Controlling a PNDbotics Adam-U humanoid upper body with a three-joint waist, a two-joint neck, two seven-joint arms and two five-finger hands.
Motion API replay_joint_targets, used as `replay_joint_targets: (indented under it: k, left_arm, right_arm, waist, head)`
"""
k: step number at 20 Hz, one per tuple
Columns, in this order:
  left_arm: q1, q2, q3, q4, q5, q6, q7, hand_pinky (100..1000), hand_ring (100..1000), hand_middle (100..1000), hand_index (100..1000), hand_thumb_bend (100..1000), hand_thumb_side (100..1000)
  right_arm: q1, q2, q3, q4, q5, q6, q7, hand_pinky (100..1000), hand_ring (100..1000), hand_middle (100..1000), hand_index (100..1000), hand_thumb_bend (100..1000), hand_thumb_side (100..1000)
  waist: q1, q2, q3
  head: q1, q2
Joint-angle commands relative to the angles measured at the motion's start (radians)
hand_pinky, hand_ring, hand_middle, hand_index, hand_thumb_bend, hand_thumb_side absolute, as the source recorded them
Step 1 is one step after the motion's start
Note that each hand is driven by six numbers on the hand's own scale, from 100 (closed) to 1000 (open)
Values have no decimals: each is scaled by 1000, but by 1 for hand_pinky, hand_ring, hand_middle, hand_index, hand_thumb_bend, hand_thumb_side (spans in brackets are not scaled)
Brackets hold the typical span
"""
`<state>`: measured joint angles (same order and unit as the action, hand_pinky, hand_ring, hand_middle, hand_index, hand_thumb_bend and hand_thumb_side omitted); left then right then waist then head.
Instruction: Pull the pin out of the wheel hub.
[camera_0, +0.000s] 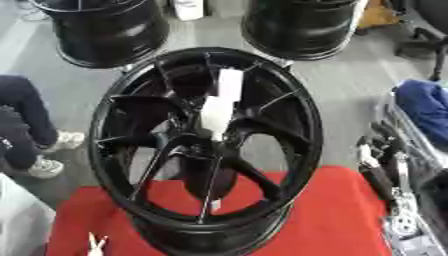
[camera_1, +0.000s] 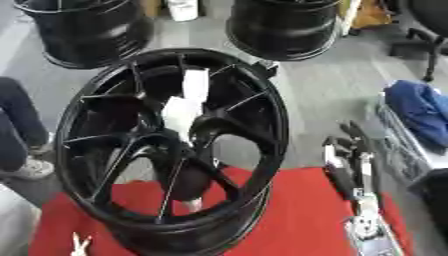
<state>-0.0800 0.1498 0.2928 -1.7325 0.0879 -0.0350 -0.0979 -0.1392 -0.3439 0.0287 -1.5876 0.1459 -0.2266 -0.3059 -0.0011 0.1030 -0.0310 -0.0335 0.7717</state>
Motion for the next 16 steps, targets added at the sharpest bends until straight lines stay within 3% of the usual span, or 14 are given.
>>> replay_joint_targets:
  k: [1,6,10,13,16]
  left_arm:
    - [-6,26,1,-22,0,2,-5,631,638,651,738,535,713]
    - [-5,29,-2,-21,-2,4,-10,632,638,651,738,536,714]
    - [-5,33,-5,-21,-4,5,-13,632,638,651,739,536,715]
    - [-4,36,-7,-21,-6,7,-18,632,638,651,739,537,716]
    - [-4,39,-9,-21,-9,8,-23,632,637,651,739,537,716]
  right_arm:
    - [-57,-179,-12,-92,-8,32,46,737,794,968,878,100,446]
    - [-162,-407,39,-162,-101,103,182,757,823,990,903,100,416]
    - [-261,-538,89,-189,-154,137,313,794,865,1000,927,100,293]
    - [-346,-606,132,-200,-173,159,424,812,879,1000,936,100,246]
    - [-436,-633,187,-193,-196,176,523,818,884,1000,943,100,225]
  waist:
    - [-4,-14,3]
    - [-13,-18,15]
    - [-19,-21,22]
    - [-23,-22,27]
    - [-29,-24,34]
  head:
    - [3,-2]
    - [1,-2]
    - [-1,-2]
    - [-6,-2]
    - [-13,-2]
